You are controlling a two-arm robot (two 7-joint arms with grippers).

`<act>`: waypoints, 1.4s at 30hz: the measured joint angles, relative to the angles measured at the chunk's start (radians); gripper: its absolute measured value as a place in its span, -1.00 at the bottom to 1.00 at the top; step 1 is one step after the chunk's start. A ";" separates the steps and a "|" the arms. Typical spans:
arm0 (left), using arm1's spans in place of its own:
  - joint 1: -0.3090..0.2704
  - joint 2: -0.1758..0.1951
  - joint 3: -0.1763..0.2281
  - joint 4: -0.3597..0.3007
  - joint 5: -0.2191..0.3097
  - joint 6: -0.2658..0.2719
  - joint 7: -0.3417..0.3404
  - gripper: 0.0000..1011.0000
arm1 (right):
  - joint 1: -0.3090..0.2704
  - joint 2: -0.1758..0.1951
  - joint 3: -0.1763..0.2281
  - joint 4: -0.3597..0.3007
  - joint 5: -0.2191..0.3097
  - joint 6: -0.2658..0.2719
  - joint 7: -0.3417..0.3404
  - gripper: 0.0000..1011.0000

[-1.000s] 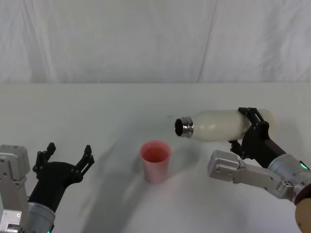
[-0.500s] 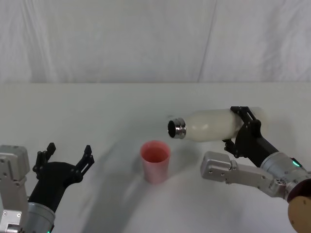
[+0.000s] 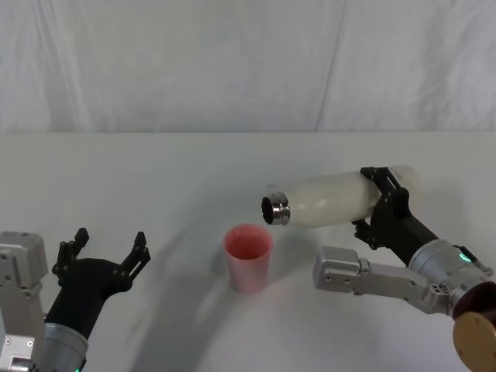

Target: Grasp the thermos with one hand and pour water into the cup lid.

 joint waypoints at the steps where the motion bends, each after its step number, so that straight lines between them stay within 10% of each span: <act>1: 0.000 0.000 0.000 0.000 0.000 0.000 0.000 0.98 | 0.001 0.000 -0.001 0.001 -0.001 0.000 0.000 0.89; 42: 0.000 0.000 0.000 0.000 0.000 0.000 0.000 0.98 | 0.019 0.016 -0.026 -0.010 -0.051 0.012 -0.007 0.89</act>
